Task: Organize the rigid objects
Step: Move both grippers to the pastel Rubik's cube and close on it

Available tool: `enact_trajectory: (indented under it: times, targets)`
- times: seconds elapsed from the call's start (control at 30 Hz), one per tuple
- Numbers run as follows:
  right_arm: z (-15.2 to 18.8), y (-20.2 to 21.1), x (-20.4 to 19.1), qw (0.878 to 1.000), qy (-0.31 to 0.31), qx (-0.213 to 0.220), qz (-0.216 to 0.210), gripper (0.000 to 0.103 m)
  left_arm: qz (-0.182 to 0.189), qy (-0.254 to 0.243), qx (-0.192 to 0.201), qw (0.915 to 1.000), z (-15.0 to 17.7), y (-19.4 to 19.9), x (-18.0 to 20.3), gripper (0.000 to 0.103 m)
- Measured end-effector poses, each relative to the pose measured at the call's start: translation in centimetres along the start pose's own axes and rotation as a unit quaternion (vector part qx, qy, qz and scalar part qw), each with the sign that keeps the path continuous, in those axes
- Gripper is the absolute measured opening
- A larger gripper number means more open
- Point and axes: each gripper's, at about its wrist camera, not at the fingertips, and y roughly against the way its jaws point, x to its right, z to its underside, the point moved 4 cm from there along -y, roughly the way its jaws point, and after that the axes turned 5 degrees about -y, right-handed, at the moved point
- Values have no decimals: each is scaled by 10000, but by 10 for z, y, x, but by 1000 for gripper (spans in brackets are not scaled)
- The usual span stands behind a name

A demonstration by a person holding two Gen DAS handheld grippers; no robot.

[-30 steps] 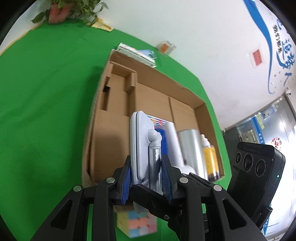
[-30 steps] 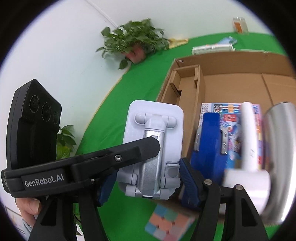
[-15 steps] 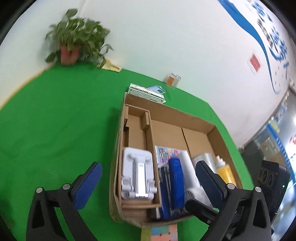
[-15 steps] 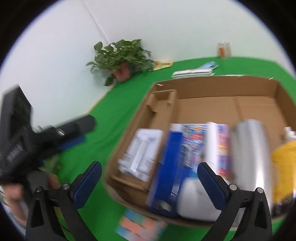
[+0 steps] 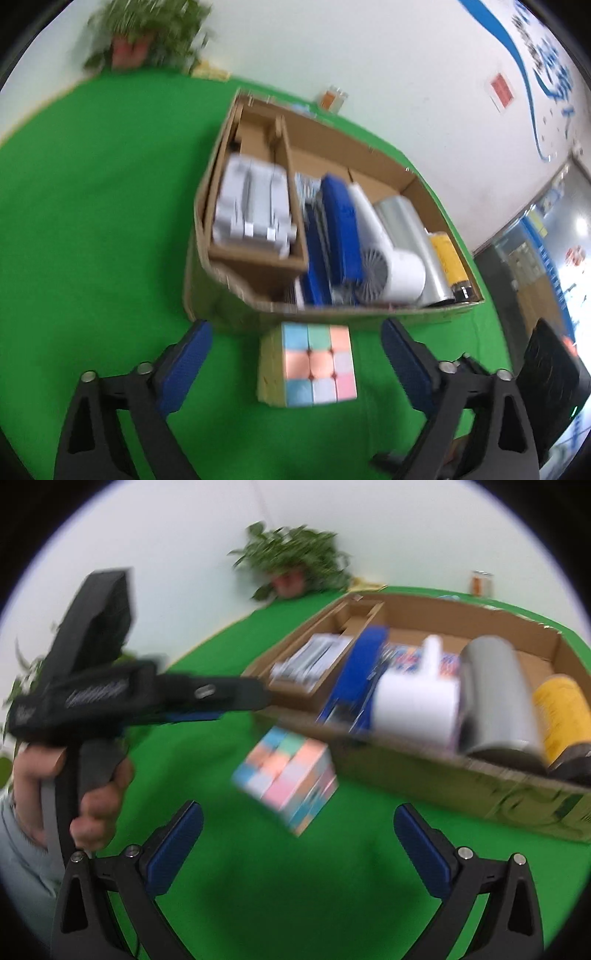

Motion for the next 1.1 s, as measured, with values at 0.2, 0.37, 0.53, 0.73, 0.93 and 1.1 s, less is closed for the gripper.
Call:
enact_trajectory:
  times: [0.2,0.37,0.53,0.73,0.93,1.1]
  targets:
    - [-8,-25,0,9998,-36,-180,-86,102,584,407,-629,9955,23,-41,-3,64]
    - [-6,-38,5,9989,74,-380,-263,77,859,341,-705,9932,30,-44,15,54]
    - [4,-35,14,9983,224,-503,-179,64,984,274,-879,9909,48,-45,38,54]
    - [31,-12,12,9976,273,-627,-123,66,1065,125,-1258,9863,81,-46,74,59]
    - [52,-2,13,9953,463,-840,-139,66,1132,336,-1456,9823,103,-47,81,65]
    - [43,-16,18,9946,400,-958,-12,61,1296,602,-1561,9773,109,-52,79,68]
